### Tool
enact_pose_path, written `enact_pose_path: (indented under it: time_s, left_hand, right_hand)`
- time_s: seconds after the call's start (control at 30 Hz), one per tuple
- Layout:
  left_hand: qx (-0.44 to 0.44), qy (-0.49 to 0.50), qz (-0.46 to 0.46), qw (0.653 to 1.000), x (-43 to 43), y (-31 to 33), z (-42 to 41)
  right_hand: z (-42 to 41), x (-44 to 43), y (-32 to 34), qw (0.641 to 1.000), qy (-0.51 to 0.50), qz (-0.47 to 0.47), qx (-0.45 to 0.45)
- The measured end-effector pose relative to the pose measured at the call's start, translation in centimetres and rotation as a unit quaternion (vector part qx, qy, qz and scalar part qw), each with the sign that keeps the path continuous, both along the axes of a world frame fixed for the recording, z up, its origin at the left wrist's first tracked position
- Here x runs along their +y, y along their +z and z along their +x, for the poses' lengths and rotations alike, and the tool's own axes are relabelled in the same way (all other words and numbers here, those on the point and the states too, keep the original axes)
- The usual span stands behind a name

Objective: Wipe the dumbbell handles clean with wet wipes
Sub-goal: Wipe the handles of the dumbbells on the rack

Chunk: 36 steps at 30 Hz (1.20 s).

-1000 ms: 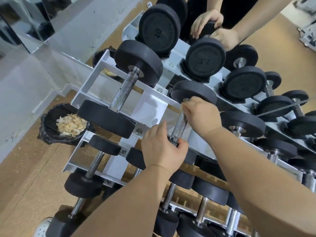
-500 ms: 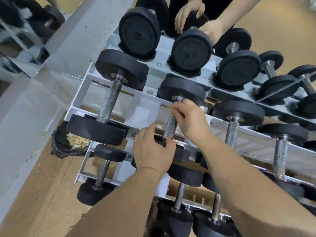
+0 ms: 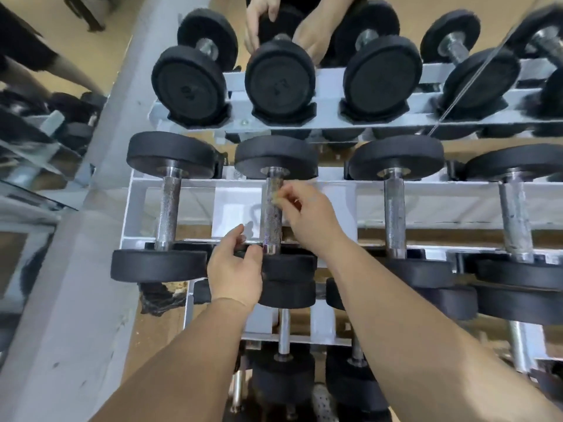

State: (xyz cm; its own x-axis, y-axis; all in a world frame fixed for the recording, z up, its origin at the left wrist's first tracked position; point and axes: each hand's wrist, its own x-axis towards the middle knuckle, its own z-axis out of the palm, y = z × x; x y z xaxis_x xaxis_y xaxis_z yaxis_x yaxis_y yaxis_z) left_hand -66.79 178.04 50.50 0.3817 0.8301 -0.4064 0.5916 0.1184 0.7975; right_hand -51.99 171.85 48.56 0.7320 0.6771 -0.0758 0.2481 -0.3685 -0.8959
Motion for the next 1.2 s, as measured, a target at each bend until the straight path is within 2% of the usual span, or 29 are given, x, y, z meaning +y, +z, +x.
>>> enact_pose_path:
  time_s: [0.07, 0.13, 0.33, 0.4, 0.57, 0.67, 0.77, 0.87, 1.03, 1.1, 1.2]
  left_hand:
    - [-0.002, 0.001, 0.011, 1.000, 0.0, -0.2, 0.0]
    - [-0.015, 0.007, 0.005, 1.000, 0.1, -0.4, 0.0]
    - [-0.019, 0.011, 0.015, 1.000, 0.4, -0.9, 0.1]
    - [-0.028, 0.007, 0.011, 1.000, 0.4, -0.9, 0.1]
    - [-0.026, -0.012, 0.014, 0.999, 0.7, -1.2, -0.2]
    - [-0.034, -0.011, 0.014, 0.999, 0.8, -1.4, -0.2]
    - [-0.041, -0.013, 0.013, 0.999, 0.8, -1.3, -0.2]
    - [-0.043, -0.015, 0.016, 0.999, 0.8, -1.4, -0.2]
    - [-0.040, -0.018, 0.027, 0.999, 1.0, -1.8, -0.3]
    - [-0.042, -0.018, 0.023, 0.999, 1.0, -1.8, -0.3]
    - [-0.049, -0.014, 0.016, 0.999, 1.0, -1.8, -0.3]
  right_hand:
    - [-1.0, -1.8, -0.5, 0.997, 0.043, 0.014, 0.067]
    - [-1.2, -2.0, -0.8, 0.993, 0.054, 0.020, 0.099]
    - [0.4, 2.6, 0.0, 0.994, -0.096, 0.048, 0.026]
    - [0.5, 2.2, -0.2, 0.995, -0.081, 0.036, 0.055]
    - [-1.1, -2.0, -0.2, 0.978, 0.038, 0.012, 0.204]
    - [-1.4, -1.2, -0.8, 0.976, -0.022, 0.037, 0.214]
    - [0.3, 1.3, -0.9, 0.955, -0.107, 0.082, 0.263]
    - [1.2, 1.8, -1.1, 0.955, -0.127, 0.078, 0.255]
    - [-1.2, -1.8, -0.7, 0.966, 0.021, 0.005, 0.257]
    - [-1.5, -1.6, -0.8, 0.974, 0.011, -0.002, 0.227]
    - [-0.1, 0.7, 0.1, 0.980, -0.072, 0.038, 0.181]
